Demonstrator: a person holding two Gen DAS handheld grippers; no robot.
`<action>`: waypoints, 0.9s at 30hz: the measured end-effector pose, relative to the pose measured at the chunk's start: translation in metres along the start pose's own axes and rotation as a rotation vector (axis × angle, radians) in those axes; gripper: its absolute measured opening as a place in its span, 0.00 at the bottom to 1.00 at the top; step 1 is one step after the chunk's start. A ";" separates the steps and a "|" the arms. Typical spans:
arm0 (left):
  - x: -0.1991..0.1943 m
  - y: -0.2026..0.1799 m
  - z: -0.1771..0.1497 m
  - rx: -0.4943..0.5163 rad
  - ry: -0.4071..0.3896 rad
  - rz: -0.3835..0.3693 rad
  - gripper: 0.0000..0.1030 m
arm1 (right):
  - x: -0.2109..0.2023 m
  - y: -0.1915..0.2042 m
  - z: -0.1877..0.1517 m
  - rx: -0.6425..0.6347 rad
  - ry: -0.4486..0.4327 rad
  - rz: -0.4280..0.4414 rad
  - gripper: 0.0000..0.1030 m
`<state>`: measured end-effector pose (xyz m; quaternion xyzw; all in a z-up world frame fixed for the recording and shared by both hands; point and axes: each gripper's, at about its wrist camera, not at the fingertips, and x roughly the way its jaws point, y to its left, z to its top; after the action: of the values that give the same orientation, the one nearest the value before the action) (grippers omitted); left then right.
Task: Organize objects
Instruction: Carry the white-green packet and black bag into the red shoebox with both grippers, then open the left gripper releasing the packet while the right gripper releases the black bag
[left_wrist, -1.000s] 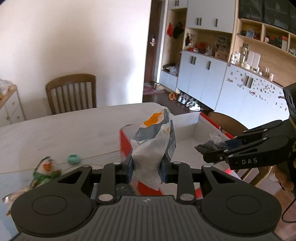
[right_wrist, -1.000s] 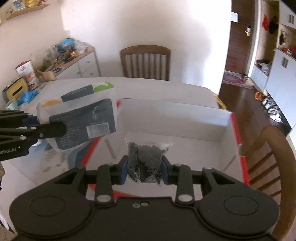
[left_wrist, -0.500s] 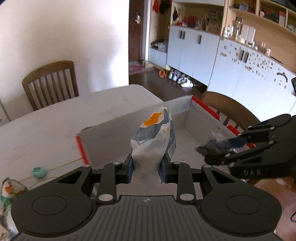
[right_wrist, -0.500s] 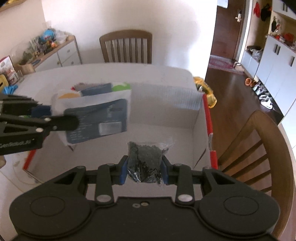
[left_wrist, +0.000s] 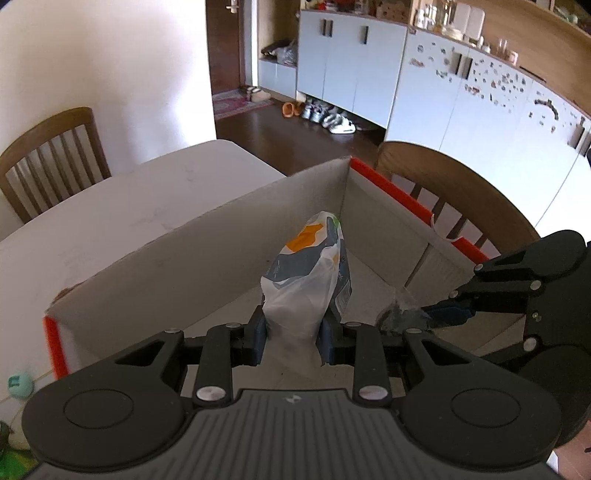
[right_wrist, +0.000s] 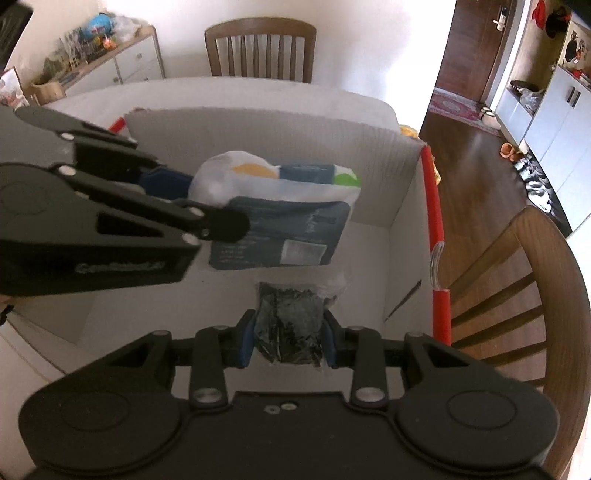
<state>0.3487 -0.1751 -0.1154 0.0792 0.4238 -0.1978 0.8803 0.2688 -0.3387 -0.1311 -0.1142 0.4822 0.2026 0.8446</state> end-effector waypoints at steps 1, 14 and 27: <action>0.003 -0.001 0.001 0.002 0.005 -0.001 0.27 | 0.002 0.000 -0.002 0.001 0.008 0.001 0.33; 0.039 0.005 0.006 -0.045 0.138 -0.035 0.29 | 0.020 -0.001 -0.006 0.000 0.073 0.004 0.34; 0.044 0.011 0.001 -0.058 0.186 -0.005 0.53 | 0.020 -0.002 0.008 0.004 0.081 0.033 0.51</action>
<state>0.3786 -0.1782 -0.1493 0.0708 0.5094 -0.1795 0.8386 0.2846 -0.3329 -0.1443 -0.1124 0.5181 0.2109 0.8213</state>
